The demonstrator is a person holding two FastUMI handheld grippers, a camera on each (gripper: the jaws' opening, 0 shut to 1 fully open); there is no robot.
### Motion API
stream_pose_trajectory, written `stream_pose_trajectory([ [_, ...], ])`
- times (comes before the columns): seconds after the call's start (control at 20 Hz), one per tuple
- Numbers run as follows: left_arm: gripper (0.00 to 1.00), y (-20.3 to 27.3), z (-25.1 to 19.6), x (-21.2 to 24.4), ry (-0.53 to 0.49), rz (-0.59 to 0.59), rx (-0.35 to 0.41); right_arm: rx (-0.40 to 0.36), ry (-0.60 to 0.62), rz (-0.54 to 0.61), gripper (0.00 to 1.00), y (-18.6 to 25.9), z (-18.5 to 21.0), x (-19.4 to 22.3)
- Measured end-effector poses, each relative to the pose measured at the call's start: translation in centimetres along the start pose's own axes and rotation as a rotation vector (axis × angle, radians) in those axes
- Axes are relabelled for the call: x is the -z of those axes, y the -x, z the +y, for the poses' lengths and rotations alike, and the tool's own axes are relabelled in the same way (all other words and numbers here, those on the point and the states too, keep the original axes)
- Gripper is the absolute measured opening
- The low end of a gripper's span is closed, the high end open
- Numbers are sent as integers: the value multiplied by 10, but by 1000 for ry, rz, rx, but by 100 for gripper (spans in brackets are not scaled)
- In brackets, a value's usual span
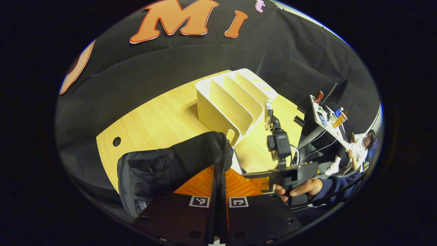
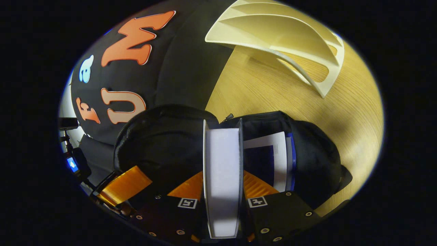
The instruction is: Open the schoolbag, grab two books from the bookshelf and put them into the schoolbag.
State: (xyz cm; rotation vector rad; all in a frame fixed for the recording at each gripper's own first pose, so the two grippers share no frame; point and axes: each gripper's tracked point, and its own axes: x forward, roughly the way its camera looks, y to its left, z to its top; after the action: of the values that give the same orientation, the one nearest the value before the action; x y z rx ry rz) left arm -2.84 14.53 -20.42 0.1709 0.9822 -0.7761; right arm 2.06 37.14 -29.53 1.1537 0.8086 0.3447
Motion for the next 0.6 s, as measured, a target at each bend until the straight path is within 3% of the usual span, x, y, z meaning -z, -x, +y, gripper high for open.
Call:
stream_pose_trajectory([
  [0.05,7,-1,-2,0,0,-1,4,-2,4,5,47,-5,1,2],
  [0.1,7,-2,-3,1,2,0,6,-8,5,7,48,-10,3,2],
  [0.15,7,-2,-4,0,4,-4,6,-10,9,17,39,-13,2,5],
  [0.2,7,-3,-5,-1,6,-8,3,-9,6,28,39,-17,1,6],
  [0.35,7,-7,1,1,39,-27,-16,90,85,70,47,-24,-16,12],
  [0.4,7,-8,4,0,59,-36,-28,135,152,87,60,-32,-24,14],
  [0.6,7,-11,6,2,118,-60,-83,243,363,154,92,-3,-35,16],
])
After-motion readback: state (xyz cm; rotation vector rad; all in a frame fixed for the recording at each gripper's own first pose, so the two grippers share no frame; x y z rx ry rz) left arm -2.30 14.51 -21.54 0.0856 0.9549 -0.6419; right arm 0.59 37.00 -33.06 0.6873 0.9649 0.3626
